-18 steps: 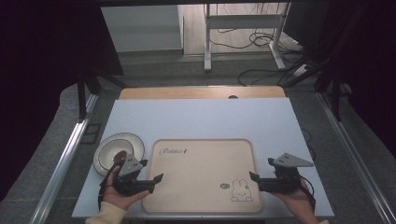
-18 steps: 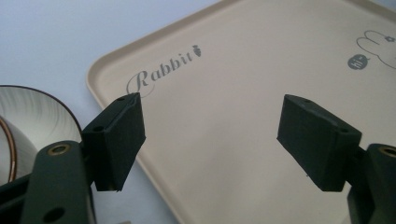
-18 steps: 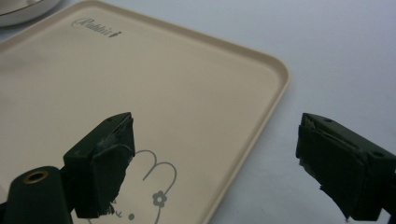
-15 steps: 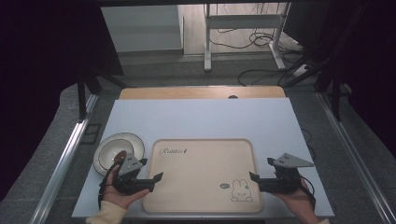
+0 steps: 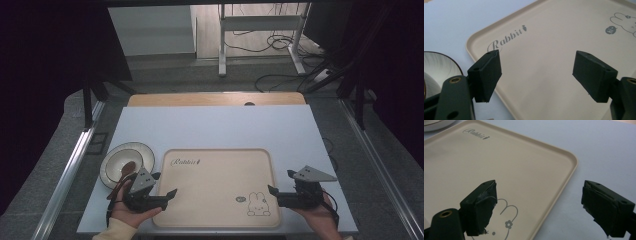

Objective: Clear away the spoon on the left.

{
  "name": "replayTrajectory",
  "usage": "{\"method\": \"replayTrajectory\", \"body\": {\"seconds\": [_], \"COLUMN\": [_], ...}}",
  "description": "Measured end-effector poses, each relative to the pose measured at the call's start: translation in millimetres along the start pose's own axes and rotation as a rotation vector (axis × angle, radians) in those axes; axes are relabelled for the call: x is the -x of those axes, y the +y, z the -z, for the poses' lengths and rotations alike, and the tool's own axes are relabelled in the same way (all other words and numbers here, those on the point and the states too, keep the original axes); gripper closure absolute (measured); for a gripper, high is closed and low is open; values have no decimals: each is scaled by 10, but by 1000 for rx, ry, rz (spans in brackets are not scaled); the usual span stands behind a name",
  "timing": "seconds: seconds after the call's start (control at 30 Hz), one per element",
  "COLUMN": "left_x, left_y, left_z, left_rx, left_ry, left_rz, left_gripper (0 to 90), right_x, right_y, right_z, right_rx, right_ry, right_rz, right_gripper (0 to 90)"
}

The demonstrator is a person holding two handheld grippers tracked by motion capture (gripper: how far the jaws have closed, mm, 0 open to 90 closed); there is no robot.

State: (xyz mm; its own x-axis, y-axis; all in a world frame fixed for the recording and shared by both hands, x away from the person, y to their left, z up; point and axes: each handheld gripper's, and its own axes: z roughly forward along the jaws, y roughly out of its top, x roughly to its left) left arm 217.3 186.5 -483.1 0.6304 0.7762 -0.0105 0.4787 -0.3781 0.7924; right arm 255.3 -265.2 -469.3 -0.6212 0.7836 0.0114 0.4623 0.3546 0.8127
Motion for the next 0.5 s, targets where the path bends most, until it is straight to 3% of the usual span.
{"method": "replayTrajectory", "body": {"seconds": [0.2, 0.5], "left_x": [-33, -48], "left_y": [-16, -21], "left_z": [-22, 41], "left_rx": [2, 25], "left_ry": [-19, -14], "left_rz": [8, 33], "left_gripper": [229, 226], "right_x": [24, 36], "right_y": [1, 8], "right_z": [-63, -91], "right_rx": [-15, -20], "right_ry": [-8, 3], "right_rz": [-13, -2], "right_gripper": [138, 142]}}
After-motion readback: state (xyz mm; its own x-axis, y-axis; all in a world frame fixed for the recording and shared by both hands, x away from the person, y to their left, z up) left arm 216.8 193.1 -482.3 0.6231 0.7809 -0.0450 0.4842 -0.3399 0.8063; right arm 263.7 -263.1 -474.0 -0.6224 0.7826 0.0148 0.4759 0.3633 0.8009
